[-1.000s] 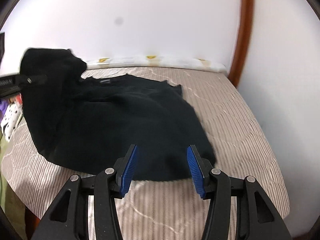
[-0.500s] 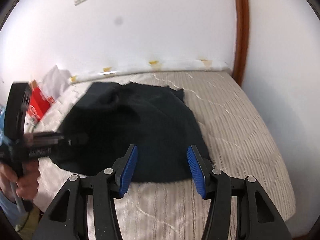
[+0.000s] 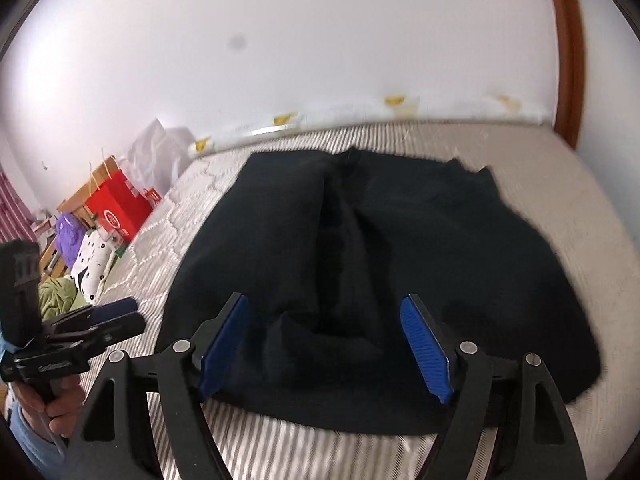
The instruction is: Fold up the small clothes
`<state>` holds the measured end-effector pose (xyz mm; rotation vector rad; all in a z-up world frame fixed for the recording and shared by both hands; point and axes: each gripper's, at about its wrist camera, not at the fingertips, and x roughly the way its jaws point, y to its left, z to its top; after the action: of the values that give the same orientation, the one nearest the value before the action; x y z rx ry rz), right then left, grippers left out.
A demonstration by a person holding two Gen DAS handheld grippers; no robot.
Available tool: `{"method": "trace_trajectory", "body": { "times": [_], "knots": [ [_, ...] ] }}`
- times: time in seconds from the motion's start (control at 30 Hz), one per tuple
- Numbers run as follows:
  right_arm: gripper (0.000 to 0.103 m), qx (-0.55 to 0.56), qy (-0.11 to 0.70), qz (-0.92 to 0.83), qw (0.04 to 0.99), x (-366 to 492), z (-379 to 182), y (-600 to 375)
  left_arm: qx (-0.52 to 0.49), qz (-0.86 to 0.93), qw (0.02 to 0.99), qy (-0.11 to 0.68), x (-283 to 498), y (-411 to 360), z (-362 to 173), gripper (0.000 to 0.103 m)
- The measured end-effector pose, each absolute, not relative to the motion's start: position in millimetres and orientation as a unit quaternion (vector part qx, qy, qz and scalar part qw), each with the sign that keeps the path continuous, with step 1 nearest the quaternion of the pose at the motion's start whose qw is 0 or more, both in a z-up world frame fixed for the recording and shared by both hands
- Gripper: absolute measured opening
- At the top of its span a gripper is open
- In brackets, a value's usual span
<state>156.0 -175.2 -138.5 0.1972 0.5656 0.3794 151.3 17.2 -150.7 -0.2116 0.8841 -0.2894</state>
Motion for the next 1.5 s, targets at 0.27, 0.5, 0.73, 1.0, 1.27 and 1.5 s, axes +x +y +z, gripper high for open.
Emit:
{"method": "trace_trajectory", "body": {
  "times": [0.27, 0.5, 0.73, 1.0, 1.27, 1.5],
  "knots": [
    [0.077, 0.138, 0.332, 0.201, 0.911, 232, -160, -156, -0.087, -0.15, 0.891, 0.421, 172, 30, -167, 0.059],
    [0.033, 0.134, 0.328, 0.245, 0.902, 245, -161, -140, -0.077, -0.134, 0.891, 0.428, 190, 26, -173, 0.059],
    [0.01, 0.097, 0.278, 0.239, 0.925, 225, -139, -143, -0.067, -0.116, 0.893, 0.431, 188, 21, -171, 0.059],
    [0.009, 0.068, 0.192, 0.178, 0.963, 183, -83, -203, -0.056, -0.128, 0.894, 0.425, 180, -2, -159, 0.059],
    [0.01, 0.075, 0.246, 0.076, 0.963, 182, -132, -303, -0.046, -0.202, 0.884, 0.419, 161, -43, -157, 0.059],
    [0.034, 0.121, 0.263, 0.056, 0.956, 173, -172, -326, -0.002, -0.217, 0.879, 0.425, 137, -75, -160, 0.059]
  ]
}}
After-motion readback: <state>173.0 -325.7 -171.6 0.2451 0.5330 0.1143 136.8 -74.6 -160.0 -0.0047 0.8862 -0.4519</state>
